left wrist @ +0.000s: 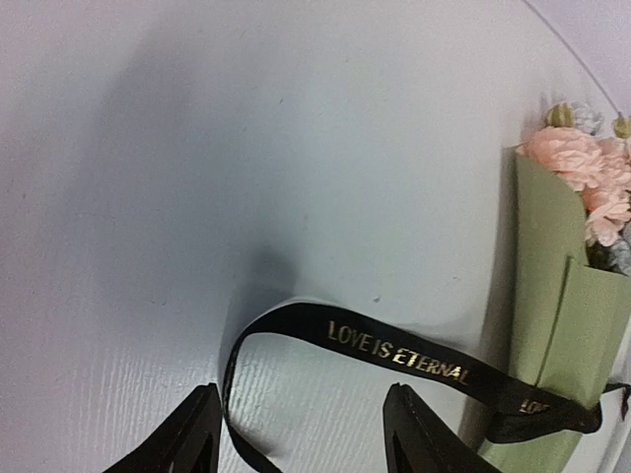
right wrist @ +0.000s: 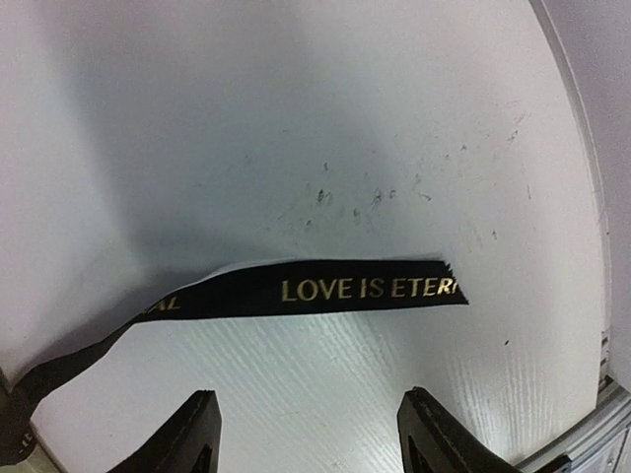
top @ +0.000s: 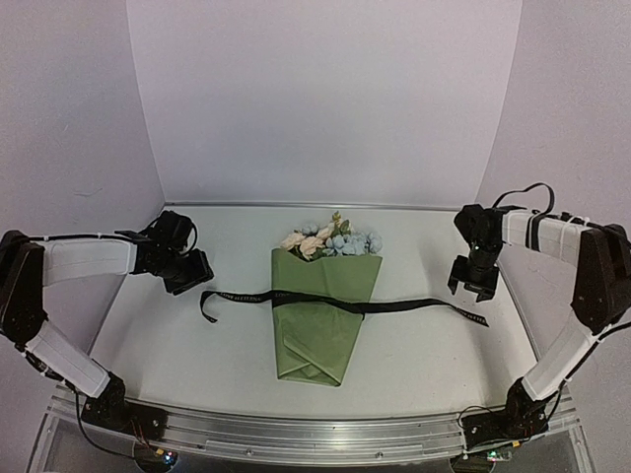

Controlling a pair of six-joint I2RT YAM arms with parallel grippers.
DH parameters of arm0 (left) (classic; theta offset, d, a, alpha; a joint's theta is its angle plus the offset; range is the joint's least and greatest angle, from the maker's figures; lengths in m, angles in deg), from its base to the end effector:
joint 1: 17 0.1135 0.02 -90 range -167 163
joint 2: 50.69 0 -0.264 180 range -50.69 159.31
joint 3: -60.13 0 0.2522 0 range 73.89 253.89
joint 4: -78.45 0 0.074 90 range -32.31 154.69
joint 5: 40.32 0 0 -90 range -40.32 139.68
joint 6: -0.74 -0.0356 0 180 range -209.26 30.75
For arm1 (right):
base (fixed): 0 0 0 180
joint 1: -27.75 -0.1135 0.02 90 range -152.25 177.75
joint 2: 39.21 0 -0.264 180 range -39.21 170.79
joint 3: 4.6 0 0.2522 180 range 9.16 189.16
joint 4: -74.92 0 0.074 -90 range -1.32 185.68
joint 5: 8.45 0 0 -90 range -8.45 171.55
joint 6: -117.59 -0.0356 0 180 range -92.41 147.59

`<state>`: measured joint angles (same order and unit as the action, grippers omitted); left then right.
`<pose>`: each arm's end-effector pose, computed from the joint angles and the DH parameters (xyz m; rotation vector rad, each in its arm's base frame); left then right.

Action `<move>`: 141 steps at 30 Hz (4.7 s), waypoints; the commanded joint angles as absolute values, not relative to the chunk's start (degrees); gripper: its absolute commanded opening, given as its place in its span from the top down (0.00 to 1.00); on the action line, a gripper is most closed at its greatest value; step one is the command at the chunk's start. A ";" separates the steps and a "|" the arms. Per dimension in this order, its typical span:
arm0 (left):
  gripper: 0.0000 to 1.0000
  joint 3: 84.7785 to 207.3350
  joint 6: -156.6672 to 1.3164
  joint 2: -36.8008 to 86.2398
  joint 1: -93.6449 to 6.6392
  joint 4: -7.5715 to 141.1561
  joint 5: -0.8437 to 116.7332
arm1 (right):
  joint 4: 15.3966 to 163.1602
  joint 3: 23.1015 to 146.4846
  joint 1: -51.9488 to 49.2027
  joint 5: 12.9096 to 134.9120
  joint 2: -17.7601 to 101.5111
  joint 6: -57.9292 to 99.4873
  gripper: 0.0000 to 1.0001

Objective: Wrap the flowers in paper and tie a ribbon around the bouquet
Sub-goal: Place the ribbon at the center of the board, then pick up the ribbon from the folded bouquet.

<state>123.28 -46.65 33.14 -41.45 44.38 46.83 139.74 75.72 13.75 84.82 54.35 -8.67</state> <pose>0.2655 -0.1188 0.1974 -0.4262 2.5382 -0.3983 0.2960 0.0717 0.2121 0.5738 2.8716 0.0544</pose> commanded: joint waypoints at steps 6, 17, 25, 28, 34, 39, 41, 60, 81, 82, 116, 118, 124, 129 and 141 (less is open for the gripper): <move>0.35 123.85 -37.35 35.97 -50.47 57.60 60.22 | 130.81 71.87 3.19 79.39 48.87 -12.04 0.33; 0.32 105.21 3.84 42.10 -55.27 102.16 59.57 | 116.46 60.94 0.90 77.72 44.43 -24.61 0.32; 0.30 102.70 20.07 48.28 -57.31 113.85 51.88 | 111.49 57.49 0.26 77.88 42.84 -28.41 0.32; 0.32 103.49 23.10 50.46 -57.82 115.41 50.25 | 110.77 56.85 0.30 78.09 42.31 -28.90 0.32; 0.38 105.66 25.61 54.44 -57.96 118.35 49.80 | 108.76 55.64 0.09 77.00 42.65 -31.52 0.32; 0.43 106.02 26.94 56.79 -57.96 120.17 48.03 | 106.74 55.50 -0.51 75.77 44.35 -33.44 0.32; 0.47 106.06 27.76 58.26 -57.97 121.76 48.03 | 105.84 55.79 -0.87 74.91 45.42 -34.44 0.32; 0.94 107.73 27.26 64.20 -57.79 128.83 53.60 | 94.67 55.24 -3.68 70.57 54.20 -45.19 0.30; 1.00 105.94 24.14 60.38 -56.83 123.60 57.57 | 65.77 47.53 -9.95 72.67 65.26 -67.37 0.33; 1.00 105.96 24.16 60.46 -56.85 123.70 57.69 | 65.61 47.26 -10.00 72.74 65.25 -67.41 0.35; 1.00 104.07 21.63 57.90 -55.03 122.74 57.87 | 64.69 46.32 -9.58 76.16 62.20 -62.93 0.97; 1.00 104.02 21.45 57.89 -54.89 122.84 58.01 | 64.77 46.44 -9.36 76.01 62.23 -62.50 0.99; 1.00 103.84 19.24 56.90 -53.75 121.09 58.98 | 66.38 47.52 -7.83 75.38 61.96 -59.49 1.00; 1.00 107.00 10.84 53.63 -51.20 108.82 62.26 | 75.84 51.53 -6.26 76.22 59.61 -51.47 1.00; 1.00 111.49 -12.46 47.28 -46.86 82.72 61.85 | 99.90 56.56 -2.66 84.22 55.40 -35.90 1.00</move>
<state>109.77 -1.74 50.51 -48.03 95.28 63.54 87.34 53.88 -4.55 77.74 57.43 -43.19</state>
